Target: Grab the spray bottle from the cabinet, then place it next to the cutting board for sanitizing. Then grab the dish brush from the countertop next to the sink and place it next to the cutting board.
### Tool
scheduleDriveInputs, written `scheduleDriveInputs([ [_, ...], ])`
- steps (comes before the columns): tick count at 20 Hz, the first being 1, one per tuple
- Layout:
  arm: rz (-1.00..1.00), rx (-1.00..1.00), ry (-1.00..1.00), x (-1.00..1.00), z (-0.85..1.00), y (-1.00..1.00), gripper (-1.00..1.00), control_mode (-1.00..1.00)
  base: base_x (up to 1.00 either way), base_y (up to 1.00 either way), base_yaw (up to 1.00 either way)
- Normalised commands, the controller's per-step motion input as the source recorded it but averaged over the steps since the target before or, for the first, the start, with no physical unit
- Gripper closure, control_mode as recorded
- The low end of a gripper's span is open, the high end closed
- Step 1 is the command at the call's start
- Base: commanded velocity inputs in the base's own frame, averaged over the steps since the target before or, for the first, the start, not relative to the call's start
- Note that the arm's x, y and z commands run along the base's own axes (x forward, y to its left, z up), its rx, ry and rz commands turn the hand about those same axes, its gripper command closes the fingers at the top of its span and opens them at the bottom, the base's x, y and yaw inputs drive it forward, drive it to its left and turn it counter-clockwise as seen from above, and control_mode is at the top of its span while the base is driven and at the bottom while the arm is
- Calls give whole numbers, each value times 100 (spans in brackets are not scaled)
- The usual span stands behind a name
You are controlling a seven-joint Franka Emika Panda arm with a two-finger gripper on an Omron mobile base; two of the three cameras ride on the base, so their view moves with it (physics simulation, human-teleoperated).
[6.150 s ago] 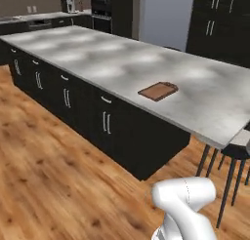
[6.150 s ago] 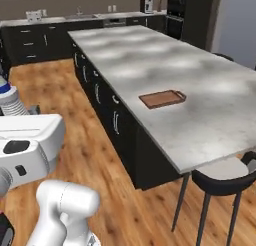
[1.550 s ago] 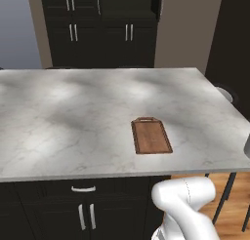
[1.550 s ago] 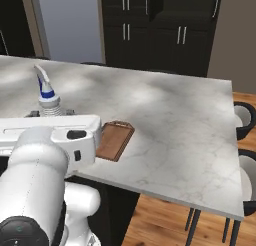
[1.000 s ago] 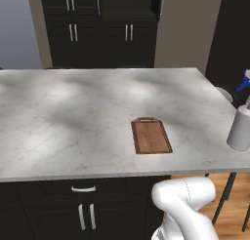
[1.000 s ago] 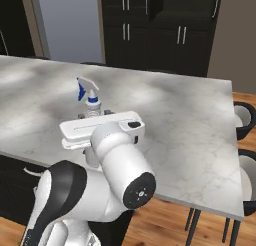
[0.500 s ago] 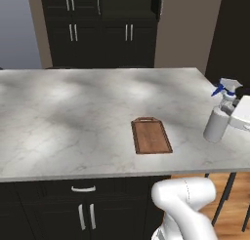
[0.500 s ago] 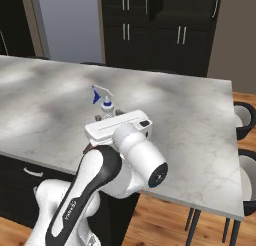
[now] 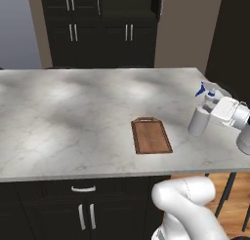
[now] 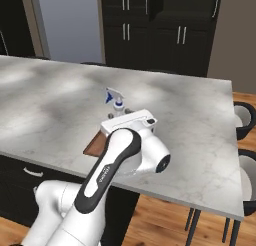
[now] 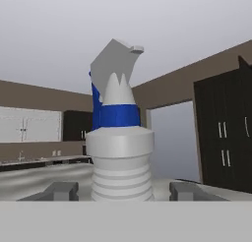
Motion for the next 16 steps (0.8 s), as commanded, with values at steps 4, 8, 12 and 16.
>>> scheduleDriveInputs([
  [4, 9, 3, -7, 46, -29, -41, 100, -100, 0, 0, 0],
  [8, 3, 0, -4, 15, -9, -21, 100, -100, 0, 0, 0],
  [12, 0, -2, 4, 14, -5, 1, 100, -100, 0, 0, 0],
  [16, 0, -8, 7, 21, -18, 10, 100, -100, 0, 0, 0],
])
